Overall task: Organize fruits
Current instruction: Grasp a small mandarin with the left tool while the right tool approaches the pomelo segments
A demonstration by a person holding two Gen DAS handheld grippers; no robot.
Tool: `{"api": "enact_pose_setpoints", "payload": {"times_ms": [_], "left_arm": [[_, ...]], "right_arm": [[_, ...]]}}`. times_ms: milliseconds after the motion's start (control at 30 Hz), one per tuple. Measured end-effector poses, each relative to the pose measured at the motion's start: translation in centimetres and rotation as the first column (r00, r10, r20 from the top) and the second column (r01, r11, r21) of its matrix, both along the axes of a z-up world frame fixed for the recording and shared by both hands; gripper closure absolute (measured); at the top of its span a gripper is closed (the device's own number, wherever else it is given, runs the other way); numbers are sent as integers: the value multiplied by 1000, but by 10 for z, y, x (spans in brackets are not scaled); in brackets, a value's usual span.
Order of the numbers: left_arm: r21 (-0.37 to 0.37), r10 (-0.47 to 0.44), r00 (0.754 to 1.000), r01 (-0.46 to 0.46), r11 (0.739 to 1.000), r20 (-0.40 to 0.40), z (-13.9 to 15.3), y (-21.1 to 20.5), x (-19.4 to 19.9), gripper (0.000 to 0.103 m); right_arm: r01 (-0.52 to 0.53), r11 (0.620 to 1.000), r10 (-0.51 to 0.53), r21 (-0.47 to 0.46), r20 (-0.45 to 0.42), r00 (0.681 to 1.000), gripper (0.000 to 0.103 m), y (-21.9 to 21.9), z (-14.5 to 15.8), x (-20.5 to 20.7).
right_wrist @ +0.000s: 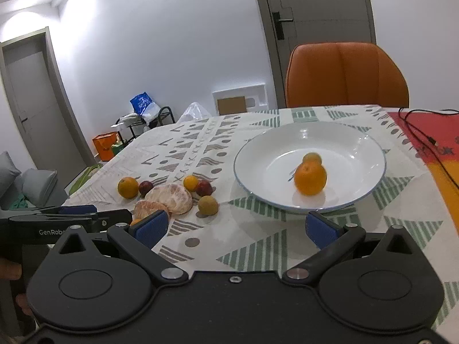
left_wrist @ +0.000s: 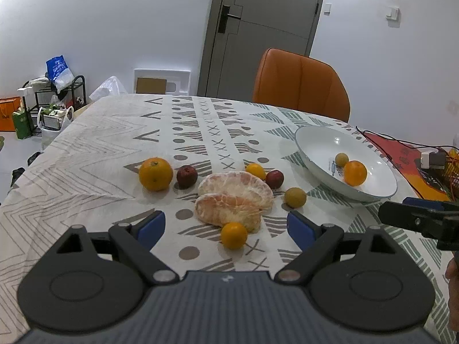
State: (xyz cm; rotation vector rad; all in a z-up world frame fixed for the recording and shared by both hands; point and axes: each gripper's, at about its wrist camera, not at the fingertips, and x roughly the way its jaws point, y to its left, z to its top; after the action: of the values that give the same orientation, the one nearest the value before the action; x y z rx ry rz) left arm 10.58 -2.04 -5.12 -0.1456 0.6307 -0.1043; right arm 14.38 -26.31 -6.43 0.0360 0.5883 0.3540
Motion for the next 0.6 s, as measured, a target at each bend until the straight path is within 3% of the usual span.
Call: {"api": "enact_pose_setpoints", "payload": {"times_ms": [167,233,300,367,533,600], "left_arm": [[-21,-11,1000,11,1000,-15,-6,4,3,17],[-29,-19,1000,18,999,-21,-10,5,4,24],[-40,-24,999,23,999,-36,-14,4,7,38],[-53,-27,998,24,998,-51,-18,3,11,46],[-54,-24,998,20,998,-61,-25,0,17,52],[-49,-17,998,15,999,-56,-27,0,19,65]], "right_arm": [[-23,1000,23,5,-7,1000,0,9,-2,3],[-37,999,37,4,2,999,1,14,-3,4],[-50,999,50,5,-1,999,2,18,-4,7],[-59,998,59,10,-9,998,9,21,-6,10],[-79,997,80,13,-38,996,18,30,-13,17],[-90,996,91,12,-42,995,21,33,-16,18]]}}
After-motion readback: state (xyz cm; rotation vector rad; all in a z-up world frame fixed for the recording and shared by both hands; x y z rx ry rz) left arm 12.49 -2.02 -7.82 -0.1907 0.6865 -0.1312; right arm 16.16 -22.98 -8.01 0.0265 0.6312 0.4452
